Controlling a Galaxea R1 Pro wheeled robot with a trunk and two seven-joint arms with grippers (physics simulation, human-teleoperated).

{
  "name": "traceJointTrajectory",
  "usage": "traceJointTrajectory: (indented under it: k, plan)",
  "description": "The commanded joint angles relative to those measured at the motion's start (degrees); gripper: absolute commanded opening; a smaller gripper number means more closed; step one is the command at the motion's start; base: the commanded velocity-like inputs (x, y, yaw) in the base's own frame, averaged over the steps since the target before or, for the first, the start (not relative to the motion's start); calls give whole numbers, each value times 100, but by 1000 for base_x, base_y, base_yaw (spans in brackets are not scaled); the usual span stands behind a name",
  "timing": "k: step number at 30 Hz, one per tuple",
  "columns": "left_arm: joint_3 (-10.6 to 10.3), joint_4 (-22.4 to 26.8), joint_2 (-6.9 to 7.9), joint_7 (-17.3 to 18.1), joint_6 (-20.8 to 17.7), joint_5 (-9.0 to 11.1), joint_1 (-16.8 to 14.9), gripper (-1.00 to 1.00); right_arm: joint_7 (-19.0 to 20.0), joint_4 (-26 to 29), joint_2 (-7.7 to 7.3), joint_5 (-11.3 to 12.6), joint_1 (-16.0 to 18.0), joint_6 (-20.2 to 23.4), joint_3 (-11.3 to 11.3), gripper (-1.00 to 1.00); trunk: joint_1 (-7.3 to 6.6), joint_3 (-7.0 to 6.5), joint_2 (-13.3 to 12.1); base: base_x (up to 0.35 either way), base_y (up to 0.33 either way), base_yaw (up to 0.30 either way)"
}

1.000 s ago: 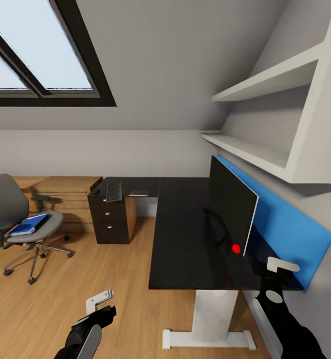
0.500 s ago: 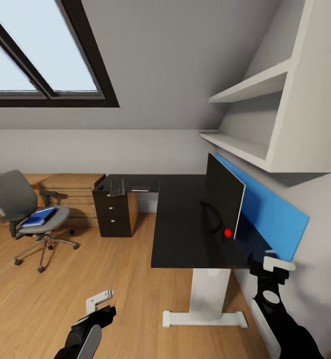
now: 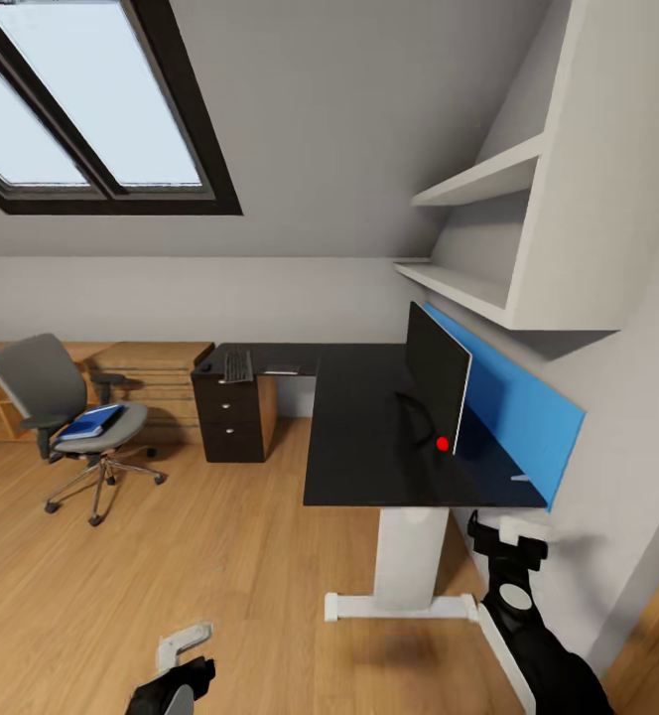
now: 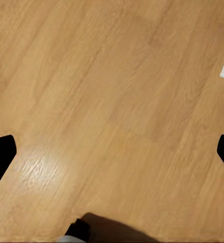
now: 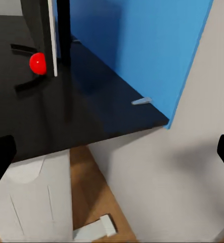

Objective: In the bedroom, organize the workspace by keeping the computer under the desk, ensuring the monitor is on the desk, placing the keyboard on the desk next to the monitor, placing the mouse on the desk next to the keyboard, moving the folder from the swivel chair onto the desk next to the mouse, stacking the notebook on top of the folder with the pen on top of the notebook, and positioning the swivel chair next to the desk.

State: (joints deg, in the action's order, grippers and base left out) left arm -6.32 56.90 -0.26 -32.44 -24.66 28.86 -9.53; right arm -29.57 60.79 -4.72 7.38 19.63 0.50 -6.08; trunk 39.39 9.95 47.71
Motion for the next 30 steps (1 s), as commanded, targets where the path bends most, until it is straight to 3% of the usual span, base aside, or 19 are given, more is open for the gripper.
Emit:
traceJointTrajectory:
  k: [1,4,7,9,13,14,17,20,24,25,30]
  plan:
    - [-18,-192,7,-40,194,43,-5,100,-43,-83,9,47,-24,3,-51,100,1,9,7,-24,0,0]
    - [-25,-938,15,-34,724,44,-5,100,-47,-738,35,46,-144,-205,-126,100,-21,-9,-33,-10,0,0]
    - [-26,-1420,16,-39,953,42,-5,100,-48,-1269,43,45,-169,-603,-142,100,-87,-63,-153,-3,0,0]
    - [-45,-1942,1,-30,1453,37,-5,100,-43,-2017,67,44,-184,-1219,-152,100,-131,-99,-233,-1,0,0]
    - [-369,-2452,-23,-20,2175,41,-5,100,22,-3058,82,48,-193,-1926,-165,100,-219,-171,-394,0,0,0]
    - [-584,-2687,-29,-23,2488,45,-5,100,138,-3539,101,51,-194,-2326,-171,100,-241,-189,-434,0,0,0]
    - [-816,-3037,-39,-31,2889,48,-5,100,390,-4067,180,52,-195,-2959,-165,100,-307,-243,-554,0,0,0]
    - [-925,-3237,-43,-22,3064,53,-5,100,602,-4398,228,58,-196,-3277,-165,100,-373,-297,-674,0,0,0]
    - [-1031,-3435,-42,104,3123,53,-5,100,770,-4634,250,64,-196,-3380,-165,100,-461,-368,-835,0,0,0]
    - [-1080,-3593,-35,376,3145,47,-5,100,931,-4735,275,68,-196,-3415,-163,100,-461,-368,-835,0,0,0]
    - [-1113,-3710,-22,832,3180,32,-5,100,1143,-4796,297,93,-196,-3461,-131,100,-461,-368,-835,1,0,0]
